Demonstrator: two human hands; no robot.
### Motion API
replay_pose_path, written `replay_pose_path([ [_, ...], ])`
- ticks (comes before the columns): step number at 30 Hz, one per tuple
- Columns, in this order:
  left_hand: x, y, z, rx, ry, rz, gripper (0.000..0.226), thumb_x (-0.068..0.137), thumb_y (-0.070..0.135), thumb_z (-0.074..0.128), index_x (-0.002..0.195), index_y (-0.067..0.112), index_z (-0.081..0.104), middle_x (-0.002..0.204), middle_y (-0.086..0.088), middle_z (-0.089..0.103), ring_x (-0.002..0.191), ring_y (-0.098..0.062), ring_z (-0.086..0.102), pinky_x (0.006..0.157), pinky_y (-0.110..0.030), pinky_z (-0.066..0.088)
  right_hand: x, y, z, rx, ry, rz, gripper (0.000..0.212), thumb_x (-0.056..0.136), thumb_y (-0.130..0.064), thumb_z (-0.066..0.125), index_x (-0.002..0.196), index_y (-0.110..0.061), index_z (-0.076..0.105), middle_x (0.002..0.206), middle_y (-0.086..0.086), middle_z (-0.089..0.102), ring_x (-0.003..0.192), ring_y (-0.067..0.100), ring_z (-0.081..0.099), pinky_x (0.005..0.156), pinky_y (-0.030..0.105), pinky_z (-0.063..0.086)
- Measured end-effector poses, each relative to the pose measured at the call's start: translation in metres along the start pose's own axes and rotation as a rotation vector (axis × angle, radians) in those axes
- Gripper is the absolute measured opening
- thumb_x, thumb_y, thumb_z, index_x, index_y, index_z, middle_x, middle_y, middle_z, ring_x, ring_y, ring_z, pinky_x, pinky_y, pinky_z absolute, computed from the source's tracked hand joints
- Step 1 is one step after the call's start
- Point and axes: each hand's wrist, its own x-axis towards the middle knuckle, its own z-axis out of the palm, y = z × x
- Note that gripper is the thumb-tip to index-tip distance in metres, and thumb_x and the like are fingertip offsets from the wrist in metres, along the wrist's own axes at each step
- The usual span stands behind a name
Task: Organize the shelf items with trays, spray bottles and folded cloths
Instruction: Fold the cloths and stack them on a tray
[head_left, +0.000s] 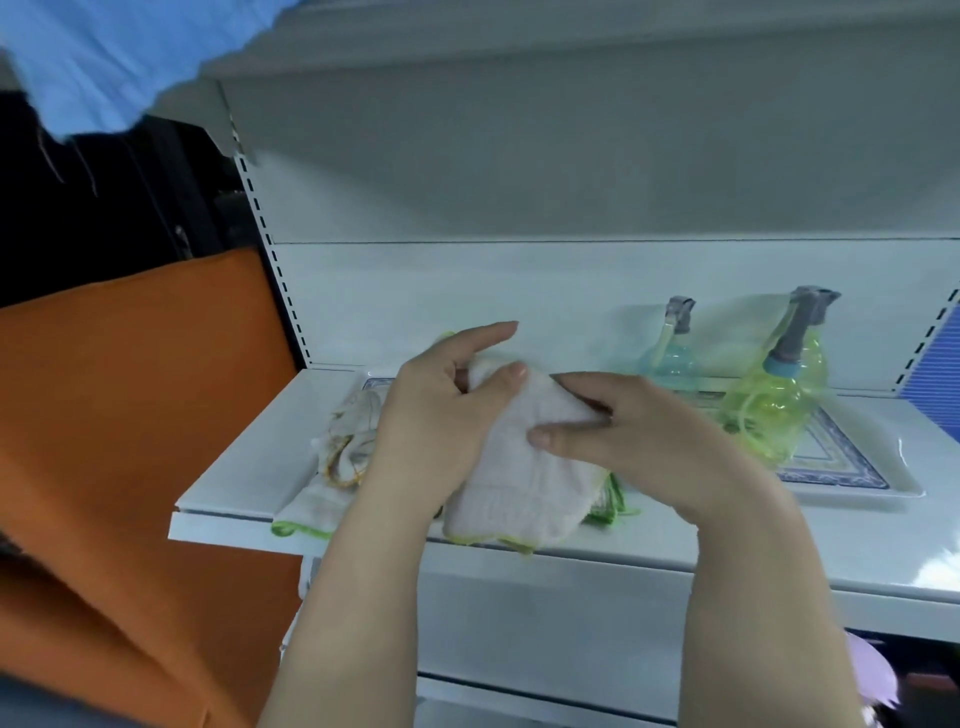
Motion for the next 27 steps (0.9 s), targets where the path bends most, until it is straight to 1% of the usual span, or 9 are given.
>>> replay_pose_path([
  [3,-0.002,0.004,-0.002,0.024,0.005,-0.016,0.032,0.088,0.024,0.073,0.113,0.044,0.071,0.077,-0.004,0.065,0.072,-0.02,0.062,0.07,-0.032,0.056,-0.001,0.003,-0.002,0.065,0.081,-0.04,0.026,0.08,-0.036,0.07,0.106,-0.032,0.072,0.1,-0.002,0.075,0.099,0.023,0.068,0.096,0.051,0.051],
  [6,-0.008,0.008,-0.005,0.049,0.023,0.025,0.034,0.087,0.026,0.073,0.114,0.046,0.069,0.093,-0.012,0.07,0.084,-0.026,0.067,0.076,-0.037,0.059,-0.008,0.005,-0.006,0.28,0.173,-0.074,0.027,0.087,-0.014,0.073,0.107,-0.032,0.073,0.092,-0.015,0.075,0.083,0.001,0.069,0.075,0.019,0.052],
  [8,-0.009,0.004,-0.003,0.058,0.058,0.07,0.039,0.085,0.028,0.076,0.118,0.045,0.066,0.1,-0.005,0.068,0.087,-0.017,0.064,0.081,-0.033,0.057,-0.012,0.003,-0.007,0.403,0.211,-0.118,0.031,0.087,-0.007,0.071,0.108,-0.03,0.073,0.085,-0.011,0.072,0.072,0.001,0.066,0.06,0.01,0.045],
  [10,-0.009,-0.004,0.001,0.018,0.045,0.061,0.051,0.081,0.033,0.079,0.127,0.044,0.06,0.115,0.009,0.062,0.1,0.0,0.061,0.09,-0.024,0.05,-0.014,0.002,-0.006,0.517,0.221,-0.147,0.036,0.088,-0.003,0.069,0.112,-0.03,0.071,0.09,-0.001,0.074,0.081,0.01,0.07,0.065,0.017,0.049],
  [12,-0.013,-0.011,0.005,-0.199,-0.128,-0.083,0.056,0.081,0.035,0.077,0.133,0.035,0.055,0.126,0.015,0.063,0.112,0.007,0.06,0.095,-0.02,0.049,-0.015,0.001,-0.004,0.659,0.198,-0.142,0.04,0.089,-0.002,0.066,0.119,-0.029,0.068,0.096,0.005,0.075,0.086,0.017,0.071,0.071,0.025,0.056],
  [16,-0.021,-0.029,0.012,-0.472,-0.34,-0.323,0.038,0.083,0.027,0.066,0.119,0.013,0.066,0.117,-0.006,0.073,0.111,-0.02,0.069,0.089,-0.03,0.056,-0.013,0.006,0.0,0.805,0.235,-0.059,0.043,0.092,-0.002,0.063,0.124,-0.03,0.066,0.097,0.011,0.074,0.087,0.02,0.071,0.081,0.035,0.059],
  [20,-0.024,-0.037,0.014,-0.546,-0.219,-0.389,0.032,0.09,0.008,0.065,0.121,0.015,0.062,0.114,-0.006,0.074,0.106,-0.022,0.07,0.09,-0.039,0.056,-0.005,0.021,0.006,0.761,0.34,0.089,0.036,0.091,-0.007,0.066,0.12,-0.029,0.068,0.103,0.013,0.069,0.092,0.02,0.07,0.083,0.033,0.058],
  [24,-0.024,-0.043,0.018,-0.446,-0.079,-0.468,0.022,0.093,0.009,0.06,0.108,0.025,0.062,0.095,0.001,0.074,0.085,-0.017,0.071,0.069,-0.036,0.055,0.008,0.035,0.019,0.845,0.394,0.236,0.024,0.092,-0.012,0.062,0.113,-0.021,0.071,0.1,0.006,0.069,0.087,0.019,0.064,0.076,0.032,0.051],
  [27,-0.02,-0.05,0.024,-0.403,0.044,-0.52,0.023,0.092,0.009,0.06,0.11,0.024,0.062,0.089,0.002,0.073,0.074,-0.014,0.071,0.057,-0.029,0.055,0.013,0.044,0.028,0.715,0.291,0.346,0.04,0.093,-0.032,0.063,0.132,-0.029,0.056,0.109,0.002,0.07,0.086,0.019,0.066,0.071,0.032,0.051],
])
